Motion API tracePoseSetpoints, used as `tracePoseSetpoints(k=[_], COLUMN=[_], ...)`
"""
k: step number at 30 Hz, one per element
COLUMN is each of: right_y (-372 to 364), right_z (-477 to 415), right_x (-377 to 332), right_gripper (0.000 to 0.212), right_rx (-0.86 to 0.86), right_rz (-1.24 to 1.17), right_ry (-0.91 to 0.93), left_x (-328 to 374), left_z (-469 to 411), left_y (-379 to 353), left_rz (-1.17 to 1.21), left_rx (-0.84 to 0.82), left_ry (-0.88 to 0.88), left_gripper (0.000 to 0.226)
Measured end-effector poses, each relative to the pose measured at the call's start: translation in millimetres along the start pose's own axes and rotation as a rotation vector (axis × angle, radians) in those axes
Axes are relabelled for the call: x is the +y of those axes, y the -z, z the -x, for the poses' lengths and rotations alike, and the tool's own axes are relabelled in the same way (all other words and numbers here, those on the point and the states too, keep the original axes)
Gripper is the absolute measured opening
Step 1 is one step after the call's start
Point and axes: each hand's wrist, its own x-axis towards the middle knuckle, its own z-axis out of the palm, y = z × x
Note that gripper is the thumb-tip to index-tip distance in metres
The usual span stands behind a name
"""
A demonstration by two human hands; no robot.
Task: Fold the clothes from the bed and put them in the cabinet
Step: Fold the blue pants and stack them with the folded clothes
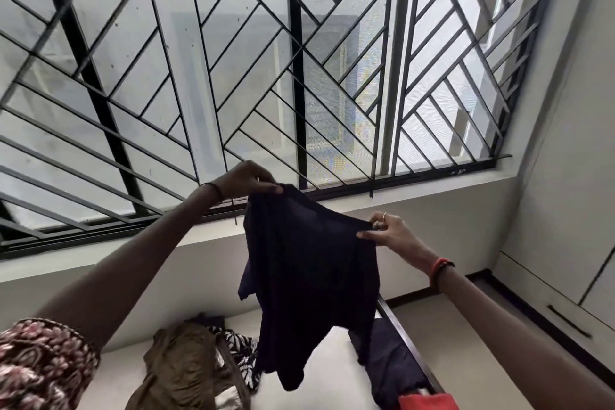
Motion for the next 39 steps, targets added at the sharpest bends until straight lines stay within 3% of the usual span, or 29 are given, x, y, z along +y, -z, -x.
tracePoseSetpoints(k=[7,13,17,21,26,29,32,39], right_y=[7.2,30.4,40.4,22.9,-21.4,-47.8,-66.2,-94.7], right_z=[-14.6,0.5,10.2,-9.6,-25.1,-21.5,-17.0,-15.0], right_x=[-27.2,-72.3,-104.5,-91.0,-60.8,-56.4,-59.4,-69.2], right_gripper=[0.037,0.027,0.022,0.015,0.018,0.019,0.018,0.016], right_rx=[0.112,-0.047,-0.164,0.148,0.387,0.375,0.386,0.429], right_rz=[-0.126,-0.101,-0.266,0.048,0.144,0.131,0.085,-0.028], right_ry=[-0.038,0.019,0.019,-0.004,-0.03,-0.034,-0.022,0.046], left_x=[-14.5,-16.2,-6.5,-6.3,1.6,10.1,16.8,29.9], left_z=[16.1,34.4,41.2,30.5,22.7,25.3,27.7,31.1], left_y=[-6.9,2.9,9.2,-4.2,-47.8,-66.4,-76.2,-81.6], left_rz=[-0.023,0.217,0.389,0.428,0.459,0.566,0.619,0.591], left_rx=[0.05,0.1,0.065,0.077,0.143,0.13,0.159,0.154], left_ry=[0.012,-0.042,-0.013,0.198,0.368,0.321,0.248,0.114], left_gripper=[0.018,0.004,0.015,0.027,0.021,0.013,0.021,0.011])
